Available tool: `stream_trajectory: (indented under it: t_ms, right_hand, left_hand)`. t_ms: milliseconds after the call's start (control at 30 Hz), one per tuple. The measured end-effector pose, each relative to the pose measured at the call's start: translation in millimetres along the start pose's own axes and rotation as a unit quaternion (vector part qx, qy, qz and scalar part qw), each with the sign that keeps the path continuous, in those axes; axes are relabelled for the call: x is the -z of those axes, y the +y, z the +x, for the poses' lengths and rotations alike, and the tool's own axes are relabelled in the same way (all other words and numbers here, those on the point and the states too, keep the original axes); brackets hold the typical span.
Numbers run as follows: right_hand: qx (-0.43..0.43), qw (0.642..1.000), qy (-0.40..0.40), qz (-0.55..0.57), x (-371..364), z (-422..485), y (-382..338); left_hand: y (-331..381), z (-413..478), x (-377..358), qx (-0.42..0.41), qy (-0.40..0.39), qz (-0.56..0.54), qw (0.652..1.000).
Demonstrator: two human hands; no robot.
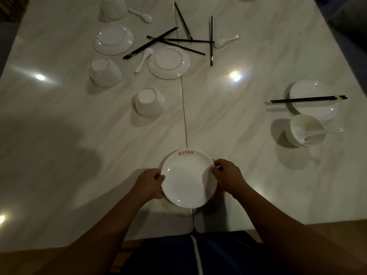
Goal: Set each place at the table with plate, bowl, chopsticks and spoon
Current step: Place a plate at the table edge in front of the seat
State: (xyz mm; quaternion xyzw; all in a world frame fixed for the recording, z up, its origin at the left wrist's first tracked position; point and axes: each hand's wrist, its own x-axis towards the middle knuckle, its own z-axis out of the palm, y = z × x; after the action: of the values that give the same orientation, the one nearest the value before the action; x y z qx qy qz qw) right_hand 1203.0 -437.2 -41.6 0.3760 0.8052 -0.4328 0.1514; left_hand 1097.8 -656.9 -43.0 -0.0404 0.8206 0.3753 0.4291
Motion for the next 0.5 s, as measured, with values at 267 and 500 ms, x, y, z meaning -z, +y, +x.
stream_trajectory:
  t_ms: [267, 500]
  right_hand:
    - [0.021, 0.999, 0.016, -0.033, -7.0, 3.9, 2.9]
    - [0.031, 0.999, 0.016, -0.03, -9.5, 7.1, 1.7]
  left_hand:
    - [-6.0, 0.9, -0.2, -0.041, 0.032, 0.028, 0.998]
    - [-8.3, 6.1, 2.5, -0.051, 0.05, 0.031, 0.997]
